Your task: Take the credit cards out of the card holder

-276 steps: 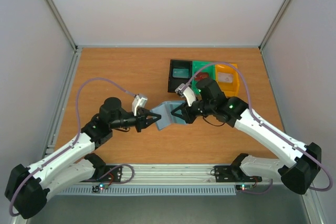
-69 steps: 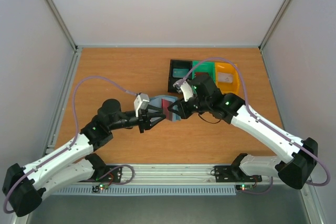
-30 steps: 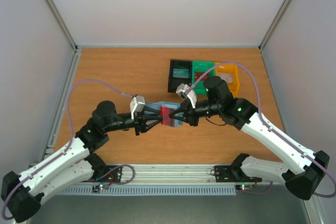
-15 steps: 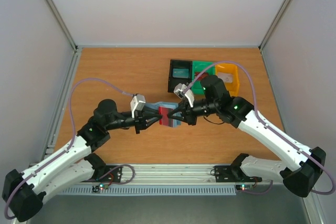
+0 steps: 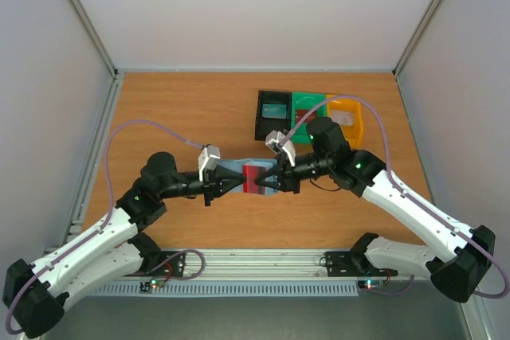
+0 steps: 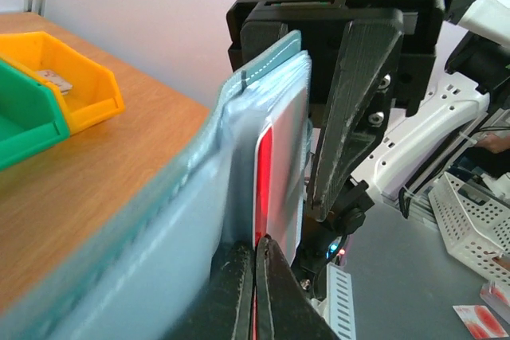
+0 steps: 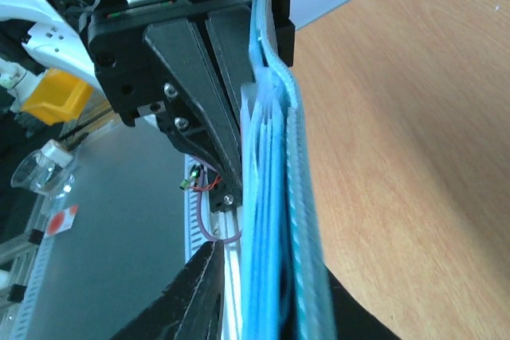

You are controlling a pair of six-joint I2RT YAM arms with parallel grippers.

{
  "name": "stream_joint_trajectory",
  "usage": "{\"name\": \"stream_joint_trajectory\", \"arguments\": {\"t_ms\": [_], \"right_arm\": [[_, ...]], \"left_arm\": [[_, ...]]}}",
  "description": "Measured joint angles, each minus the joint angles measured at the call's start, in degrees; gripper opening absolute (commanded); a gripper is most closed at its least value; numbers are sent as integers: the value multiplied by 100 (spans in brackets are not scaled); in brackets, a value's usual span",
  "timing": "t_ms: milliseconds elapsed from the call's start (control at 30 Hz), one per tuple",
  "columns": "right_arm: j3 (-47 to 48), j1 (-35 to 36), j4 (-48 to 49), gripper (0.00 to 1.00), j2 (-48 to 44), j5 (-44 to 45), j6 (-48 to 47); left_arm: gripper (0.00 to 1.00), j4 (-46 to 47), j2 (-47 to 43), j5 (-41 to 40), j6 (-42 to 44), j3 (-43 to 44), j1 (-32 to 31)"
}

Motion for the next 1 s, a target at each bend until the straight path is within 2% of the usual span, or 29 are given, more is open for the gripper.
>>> {"name": "stream_joint_trajectory", "arguments": {"t_ms": [333,433,600,1000], "right_arm": [[-391,-334,162,26,-188,-481,68],[-417,-417,155,21,-188,-570,68],[-466,-535,129,2,-240,-643,68],[-479,-769,-153,1,-382,-713,28]], "left_arm": [[0,151,-13,87,-365,-151,138],[0,144,-33,96,-444,-173,184],[0,149,-37,166,-457,-175,251],[0,87,-98,389,-332,-175,439]]}}
